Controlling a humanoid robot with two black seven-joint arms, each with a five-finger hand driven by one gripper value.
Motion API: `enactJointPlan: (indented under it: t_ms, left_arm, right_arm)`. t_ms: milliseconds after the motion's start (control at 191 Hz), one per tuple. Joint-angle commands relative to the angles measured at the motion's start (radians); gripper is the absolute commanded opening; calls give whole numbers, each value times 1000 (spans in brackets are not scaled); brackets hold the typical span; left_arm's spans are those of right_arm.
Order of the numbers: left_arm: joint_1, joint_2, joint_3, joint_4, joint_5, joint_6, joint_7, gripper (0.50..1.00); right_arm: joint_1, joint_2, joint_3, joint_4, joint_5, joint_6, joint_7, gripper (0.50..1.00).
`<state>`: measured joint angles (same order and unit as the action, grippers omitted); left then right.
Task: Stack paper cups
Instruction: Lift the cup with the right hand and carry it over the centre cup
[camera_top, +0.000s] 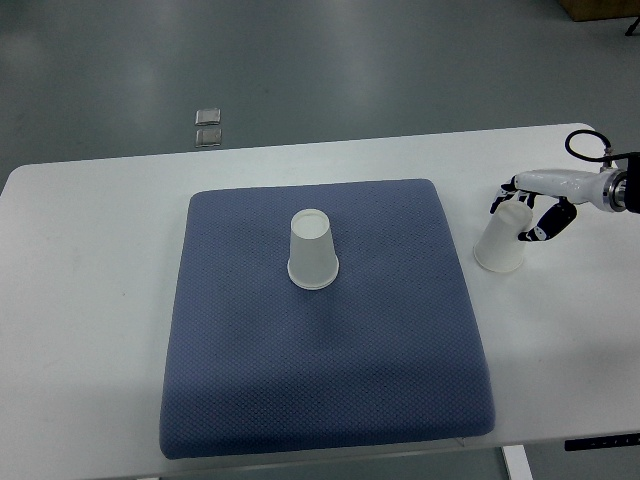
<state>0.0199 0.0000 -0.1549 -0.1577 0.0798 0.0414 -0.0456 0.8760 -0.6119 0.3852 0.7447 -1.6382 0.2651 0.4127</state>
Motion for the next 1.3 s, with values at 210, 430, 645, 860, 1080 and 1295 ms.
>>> enactJointPlan:
  t_ms: [210,430,645,860,1080,1295]
  left_arm:
    - [0,0,0,1,0,0,0,1000]
    - [0,0,0,1,0,0,0,1000]
    - [0,0,0,0,0,0,0,1000]
    - [0,0,0,0,0,0,0,1000]
    - [0,0,0,0,0,0,1,1000]
    - [0,0,0,0,0,0,1,1000]
  right_arm:
    - [81,-63,11,47,17,-12,-2,500]
    - [185,-146,21,205,40,-3,-5,500]
    - [247,-178,57,369,112,60,-15,500]
    - [251,-158,138,508,117,120,-74,500]
    - [267,-80,155,555,117,186,-106,500]
    - [268,37,155,555,113,212,-161,500]
